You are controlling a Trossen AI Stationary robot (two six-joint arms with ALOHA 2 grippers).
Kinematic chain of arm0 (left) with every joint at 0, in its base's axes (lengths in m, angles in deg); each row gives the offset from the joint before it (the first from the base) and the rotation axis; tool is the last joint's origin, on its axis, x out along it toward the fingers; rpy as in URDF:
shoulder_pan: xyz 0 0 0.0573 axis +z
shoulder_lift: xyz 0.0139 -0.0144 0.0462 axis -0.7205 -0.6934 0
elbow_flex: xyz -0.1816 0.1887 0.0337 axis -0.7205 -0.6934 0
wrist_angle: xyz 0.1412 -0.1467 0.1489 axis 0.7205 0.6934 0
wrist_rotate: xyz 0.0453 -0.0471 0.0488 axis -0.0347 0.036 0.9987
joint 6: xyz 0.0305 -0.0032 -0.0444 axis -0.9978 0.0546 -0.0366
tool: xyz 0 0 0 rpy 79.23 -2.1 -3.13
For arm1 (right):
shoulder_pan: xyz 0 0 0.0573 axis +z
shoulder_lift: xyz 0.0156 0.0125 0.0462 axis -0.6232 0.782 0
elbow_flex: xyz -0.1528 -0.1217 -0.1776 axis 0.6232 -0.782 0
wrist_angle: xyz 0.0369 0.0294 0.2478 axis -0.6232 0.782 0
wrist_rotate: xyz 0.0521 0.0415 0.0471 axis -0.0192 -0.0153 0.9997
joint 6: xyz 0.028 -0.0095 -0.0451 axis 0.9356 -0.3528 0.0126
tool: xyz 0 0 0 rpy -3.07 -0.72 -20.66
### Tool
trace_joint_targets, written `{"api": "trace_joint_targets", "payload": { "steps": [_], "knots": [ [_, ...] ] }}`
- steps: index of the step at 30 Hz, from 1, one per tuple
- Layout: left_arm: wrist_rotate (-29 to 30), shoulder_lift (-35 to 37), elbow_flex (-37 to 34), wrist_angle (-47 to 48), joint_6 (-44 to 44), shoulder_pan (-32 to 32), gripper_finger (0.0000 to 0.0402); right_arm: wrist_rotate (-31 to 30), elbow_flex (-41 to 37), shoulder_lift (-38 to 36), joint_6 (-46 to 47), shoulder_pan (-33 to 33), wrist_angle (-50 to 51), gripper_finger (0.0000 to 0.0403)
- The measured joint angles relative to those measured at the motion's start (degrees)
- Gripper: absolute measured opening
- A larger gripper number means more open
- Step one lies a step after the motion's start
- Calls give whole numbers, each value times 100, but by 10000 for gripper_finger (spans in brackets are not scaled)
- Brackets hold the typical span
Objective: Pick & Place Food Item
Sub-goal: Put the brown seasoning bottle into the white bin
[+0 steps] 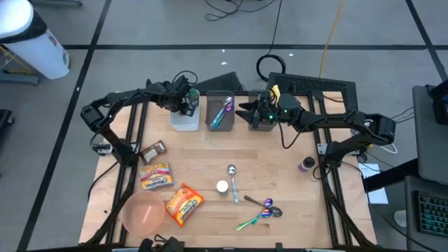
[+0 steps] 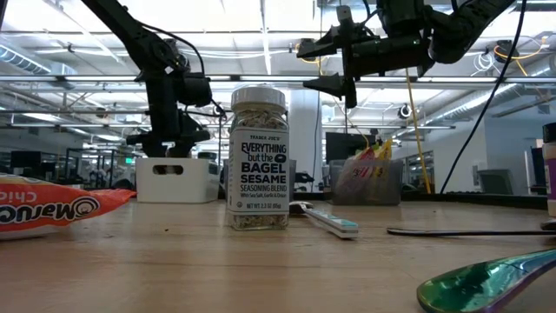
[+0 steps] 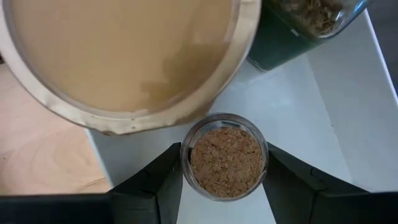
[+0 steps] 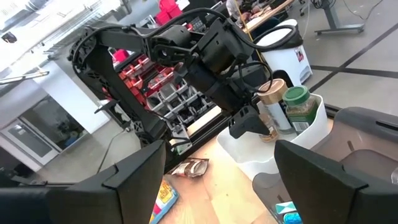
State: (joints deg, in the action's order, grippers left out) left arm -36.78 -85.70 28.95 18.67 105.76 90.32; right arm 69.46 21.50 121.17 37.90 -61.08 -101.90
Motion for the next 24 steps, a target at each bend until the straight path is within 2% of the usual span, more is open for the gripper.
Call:
{"api": "trace_joint_targets", "payload": {
  "steps": [3, 8, 18, 24],
  "knots": [
    [6, 0, 0, -41, 26, 0, 191, 0, 0, 0, 0, 0, 0, 293],
    [60, 0, 0, -44, 42, -11, 226, 2, 0, 0, 0, 0, 0, 293],
    [140, 2, 0, -93, 16, -65, 191, 4, 0, 0, 0, 0, 0, 293],
    [142, 4, 0, -88, 128, -65, 210, 4, 0, 0, 0, 0, 0, 293]
  ]
}}
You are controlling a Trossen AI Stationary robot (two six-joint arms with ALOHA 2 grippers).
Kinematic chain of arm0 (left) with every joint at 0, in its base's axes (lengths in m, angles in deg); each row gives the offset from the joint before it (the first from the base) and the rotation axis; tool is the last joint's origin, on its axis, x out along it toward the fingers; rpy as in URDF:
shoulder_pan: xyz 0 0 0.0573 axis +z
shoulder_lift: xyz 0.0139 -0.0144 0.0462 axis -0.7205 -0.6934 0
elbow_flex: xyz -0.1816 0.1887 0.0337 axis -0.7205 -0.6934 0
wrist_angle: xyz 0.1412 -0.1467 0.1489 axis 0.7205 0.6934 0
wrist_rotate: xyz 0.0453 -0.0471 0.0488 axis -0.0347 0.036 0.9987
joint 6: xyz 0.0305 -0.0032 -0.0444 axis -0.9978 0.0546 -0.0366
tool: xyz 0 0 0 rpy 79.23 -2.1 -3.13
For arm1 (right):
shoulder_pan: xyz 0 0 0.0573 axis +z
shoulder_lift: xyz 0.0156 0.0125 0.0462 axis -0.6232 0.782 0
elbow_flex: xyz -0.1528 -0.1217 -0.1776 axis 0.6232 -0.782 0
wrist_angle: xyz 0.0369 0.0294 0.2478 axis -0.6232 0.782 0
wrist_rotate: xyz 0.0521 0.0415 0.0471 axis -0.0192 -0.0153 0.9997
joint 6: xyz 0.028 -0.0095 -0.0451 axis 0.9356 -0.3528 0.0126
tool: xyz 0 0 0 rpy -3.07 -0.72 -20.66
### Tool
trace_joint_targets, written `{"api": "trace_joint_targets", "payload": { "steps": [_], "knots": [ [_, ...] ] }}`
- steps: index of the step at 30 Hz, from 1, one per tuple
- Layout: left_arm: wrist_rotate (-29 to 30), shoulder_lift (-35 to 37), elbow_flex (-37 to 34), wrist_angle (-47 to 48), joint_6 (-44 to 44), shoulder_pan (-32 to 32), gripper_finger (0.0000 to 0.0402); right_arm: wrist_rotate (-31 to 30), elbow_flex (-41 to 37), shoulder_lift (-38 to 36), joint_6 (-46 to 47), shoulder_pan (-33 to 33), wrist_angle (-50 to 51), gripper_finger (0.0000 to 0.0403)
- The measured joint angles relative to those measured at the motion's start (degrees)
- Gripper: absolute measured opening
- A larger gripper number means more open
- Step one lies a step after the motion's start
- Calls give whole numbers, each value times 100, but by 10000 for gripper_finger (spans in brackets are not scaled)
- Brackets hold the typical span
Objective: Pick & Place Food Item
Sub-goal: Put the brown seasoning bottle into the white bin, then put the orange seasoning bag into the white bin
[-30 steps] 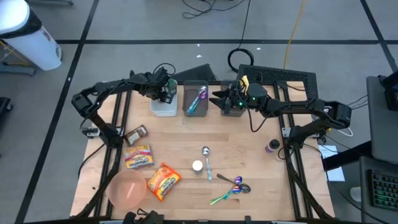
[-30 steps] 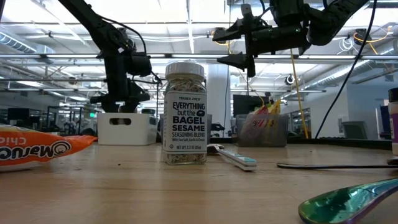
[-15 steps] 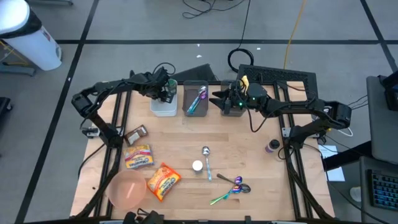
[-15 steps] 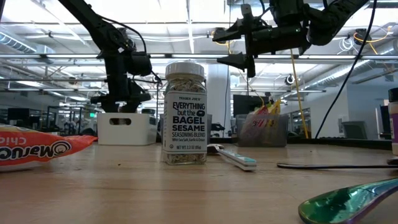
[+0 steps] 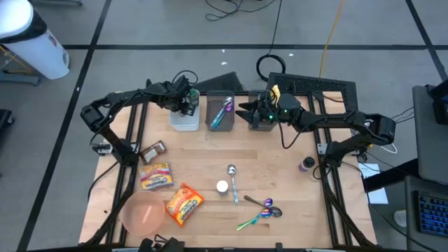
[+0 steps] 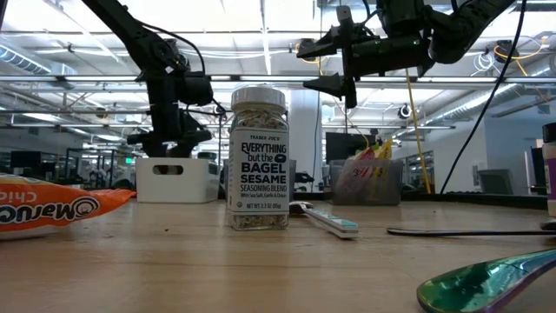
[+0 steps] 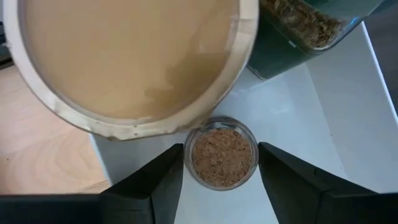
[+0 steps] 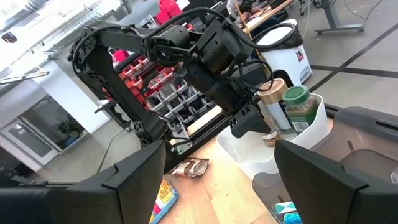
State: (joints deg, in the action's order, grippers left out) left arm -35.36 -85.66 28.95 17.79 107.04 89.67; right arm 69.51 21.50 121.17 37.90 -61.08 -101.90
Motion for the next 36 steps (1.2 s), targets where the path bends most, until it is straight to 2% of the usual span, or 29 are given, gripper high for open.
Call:
{"api": "trace_joint_targets", "payload": {
  "steps": [9, 18, 26, 31, 36],
  "knots": [
    [-10, 0, 19, 41, 17, 0, 224, 2, 0, 0, 2, 0, 0, 293],
    [-85, 0, 507, 398, -47, 0, 225, 2, 2, 0, 19, 0, 0, 293],
    [-982, 48, 1027, 1151, -82, -158, 225, 6, 2, 0, 20, 0, 0, 293],
    [-1407, 461, 1128, 1341, -70, -512, 225, 4, 2, 0, 20, -2, -2, 293],
    [-1609, 1430, 1128, 873, 191, -951, 225, 4, 2, 0, 20, -2, -24, 293]
  ]
}}
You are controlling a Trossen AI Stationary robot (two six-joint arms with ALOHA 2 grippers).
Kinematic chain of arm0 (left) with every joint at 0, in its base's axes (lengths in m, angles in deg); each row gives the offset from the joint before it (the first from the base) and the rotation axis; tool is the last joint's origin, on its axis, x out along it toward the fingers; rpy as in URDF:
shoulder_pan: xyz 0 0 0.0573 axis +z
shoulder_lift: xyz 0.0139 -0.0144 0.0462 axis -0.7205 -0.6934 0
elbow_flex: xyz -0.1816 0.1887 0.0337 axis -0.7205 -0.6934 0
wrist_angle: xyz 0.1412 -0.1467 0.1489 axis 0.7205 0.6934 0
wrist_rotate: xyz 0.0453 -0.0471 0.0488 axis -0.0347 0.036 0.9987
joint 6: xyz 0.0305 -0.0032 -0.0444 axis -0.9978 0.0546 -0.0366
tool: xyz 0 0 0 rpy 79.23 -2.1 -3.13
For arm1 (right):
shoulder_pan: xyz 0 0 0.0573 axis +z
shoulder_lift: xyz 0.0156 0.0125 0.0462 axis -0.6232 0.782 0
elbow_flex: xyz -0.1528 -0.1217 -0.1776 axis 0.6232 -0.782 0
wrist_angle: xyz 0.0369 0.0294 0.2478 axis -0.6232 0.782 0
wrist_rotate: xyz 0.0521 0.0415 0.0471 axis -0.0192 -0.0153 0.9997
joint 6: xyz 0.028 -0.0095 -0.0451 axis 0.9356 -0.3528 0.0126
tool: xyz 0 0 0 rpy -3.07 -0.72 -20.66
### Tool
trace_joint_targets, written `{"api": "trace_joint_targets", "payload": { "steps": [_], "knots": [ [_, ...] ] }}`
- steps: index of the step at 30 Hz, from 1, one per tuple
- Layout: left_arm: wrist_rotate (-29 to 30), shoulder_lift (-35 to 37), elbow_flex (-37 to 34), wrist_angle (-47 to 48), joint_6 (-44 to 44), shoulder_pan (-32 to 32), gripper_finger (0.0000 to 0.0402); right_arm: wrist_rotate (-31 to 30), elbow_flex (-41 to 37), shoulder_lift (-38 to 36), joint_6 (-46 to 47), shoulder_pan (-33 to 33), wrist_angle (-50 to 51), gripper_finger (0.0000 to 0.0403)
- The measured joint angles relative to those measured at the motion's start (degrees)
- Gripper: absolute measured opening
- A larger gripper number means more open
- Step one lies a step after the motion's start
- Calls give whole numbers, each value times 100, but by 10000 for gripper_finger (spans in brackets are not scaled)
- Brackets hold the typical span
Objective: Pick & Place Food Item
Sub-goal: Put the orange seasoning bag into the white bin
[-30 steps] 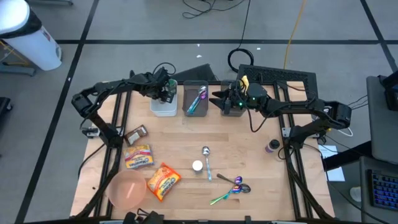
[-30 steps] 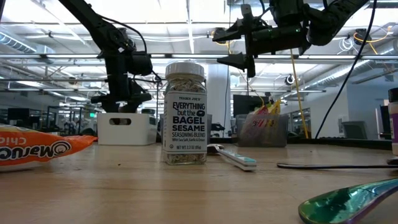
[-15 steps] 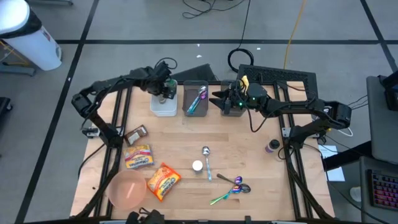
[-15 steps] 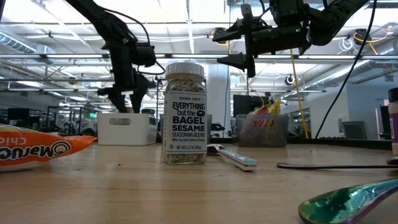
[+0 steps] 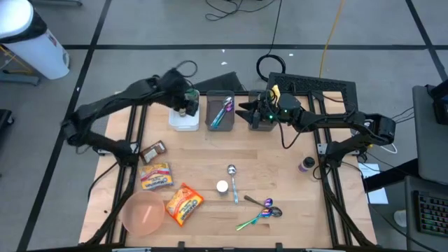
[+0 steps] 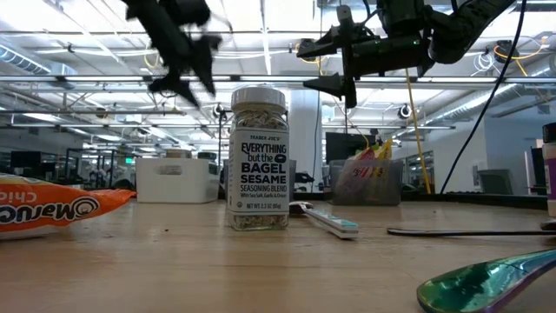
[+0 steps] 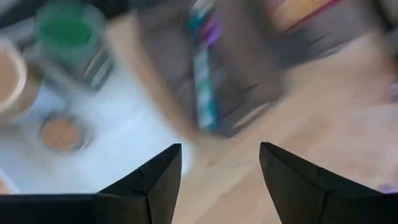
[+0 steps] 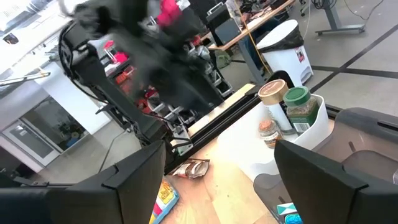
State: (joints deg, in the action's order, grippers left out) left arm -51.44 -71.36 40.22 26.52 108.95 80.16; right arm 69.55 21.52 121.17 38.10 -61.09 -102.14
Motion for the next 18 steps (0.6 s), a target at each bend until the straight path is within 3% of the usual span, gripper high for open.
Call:
{"api": "trace_joint_targets", "payload": {
  "steps": [9, 15, 18],
  "knots": [
    [105, 1809, -240, -1604, -14, -742, 225, -2, 0, 0, 161, 2, -77, 293],
    [107, 2397, -968, -2448, 72, -1321, 225, -7, 0, 0, 727, 70, -66, 293],
    [106, 2544, -1476, -3408, 149, -1723, 225, -4, 0, 0, 828, 216, -66, 293]
  ]
}}
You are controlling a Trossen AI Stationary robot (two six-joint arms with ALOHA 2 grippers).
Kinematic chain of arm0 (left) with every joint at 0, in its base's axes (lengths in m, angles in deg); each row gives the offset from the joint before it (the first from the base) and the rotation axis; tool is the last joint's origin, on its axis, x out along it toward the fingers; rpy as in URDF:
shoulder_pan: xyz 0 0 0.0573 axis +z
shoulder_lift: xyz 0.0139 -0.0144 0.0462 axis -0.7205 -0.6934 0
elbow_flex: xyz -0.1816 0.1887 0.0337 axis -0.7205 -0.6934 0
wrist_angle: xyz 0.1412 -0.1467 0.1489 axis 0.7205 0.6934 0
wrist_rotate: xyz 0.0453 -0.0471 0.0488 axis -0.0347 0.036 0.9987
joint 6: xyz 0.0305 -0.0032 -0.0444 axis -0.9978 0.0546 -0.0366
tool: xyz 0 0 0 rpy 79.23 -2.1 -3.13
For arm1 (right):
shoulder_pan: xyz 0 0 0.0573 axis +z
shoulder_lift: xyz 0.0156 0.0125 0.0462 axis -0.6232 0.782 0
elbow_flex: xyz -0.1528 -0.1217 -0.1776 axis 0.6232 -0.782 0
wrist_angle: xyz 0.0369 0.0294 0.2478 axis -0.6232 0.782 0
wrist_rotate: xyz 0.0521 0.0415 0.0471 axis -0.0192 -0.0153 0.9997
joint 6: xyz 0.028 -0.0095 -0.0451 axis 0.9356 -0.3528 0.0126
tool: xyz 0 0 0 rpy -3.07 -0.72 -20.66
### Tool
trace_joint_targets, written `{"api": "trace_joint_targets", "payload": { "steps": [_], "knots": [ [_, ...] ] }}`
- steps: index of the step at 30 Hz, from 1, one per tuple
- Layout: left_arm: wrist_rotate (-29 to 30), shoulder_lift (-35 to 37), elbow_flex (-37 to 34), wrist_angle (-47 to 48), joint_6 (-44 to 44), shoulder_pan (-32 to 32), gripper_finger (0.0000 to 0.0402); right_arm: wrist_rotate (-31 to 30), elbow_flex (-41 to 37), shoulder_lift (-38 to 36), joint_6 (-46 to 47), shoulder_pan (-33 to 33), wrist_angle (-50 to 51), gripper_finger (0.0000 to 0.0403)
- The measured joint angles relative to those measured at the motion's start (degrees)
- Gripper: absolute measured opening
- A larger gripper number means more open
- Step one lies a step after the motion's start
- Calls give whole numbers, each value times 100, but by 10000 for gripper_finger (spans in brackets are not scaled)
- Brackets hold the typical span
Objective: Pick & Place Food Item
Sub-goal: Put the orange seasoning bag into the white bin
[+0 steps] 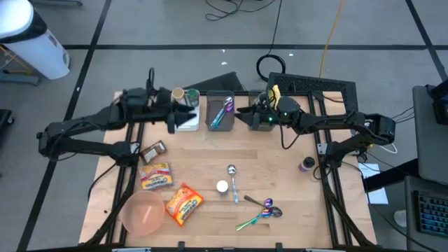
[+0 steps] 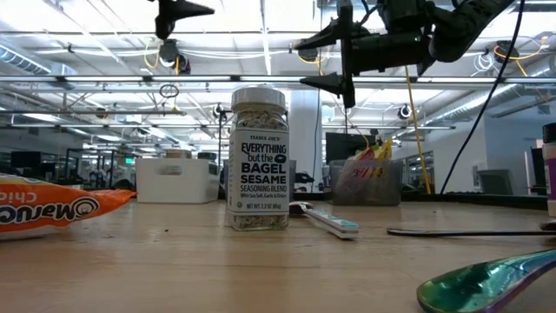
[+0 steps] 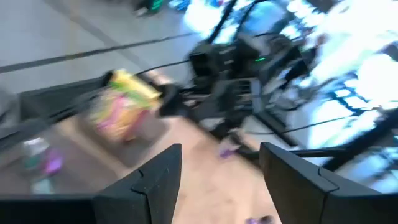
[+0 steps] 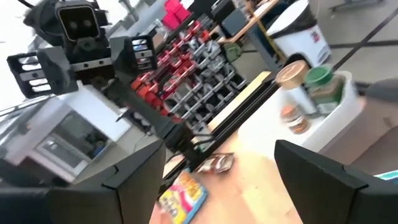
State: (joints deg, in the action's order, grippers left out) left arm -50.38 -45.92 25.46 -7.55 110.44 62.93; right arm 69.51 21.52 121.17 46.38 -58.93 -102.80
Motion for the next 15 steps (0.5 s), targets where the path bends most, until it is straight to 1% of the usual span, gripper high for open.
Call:
{"api": "trace_joint_targets", "payload": {
  "steps": [3, 5, 7, 9, 11, 15],
  "knots": [
    [0, 56, -623, -1179, 197, -399, 225, -141, 0, 0, 31, 185, 1, 293],
    [-1, 40, -981, -1929, 385, -613, 225, -468, 0, 0, 27, 349, 27, 293],
    [1, 40, -1246, -2409, 576, -776, 225, -849, 0, 0, 10, 529, 46, 293],
    [8, 40, -1422, -2628, 740, -908, 225, -1189, 0, 0, -87, 697, 45, 293],
    [27, 40, -1497, -2620, 817, -1013, 225, -1436, 0, 0, -194, 833, 46, 293],
    [46, 40, -1516, -2685, 818, -1174, 225, -1645, 0, 0, -268, 990, 42, 293]
  ]
}}
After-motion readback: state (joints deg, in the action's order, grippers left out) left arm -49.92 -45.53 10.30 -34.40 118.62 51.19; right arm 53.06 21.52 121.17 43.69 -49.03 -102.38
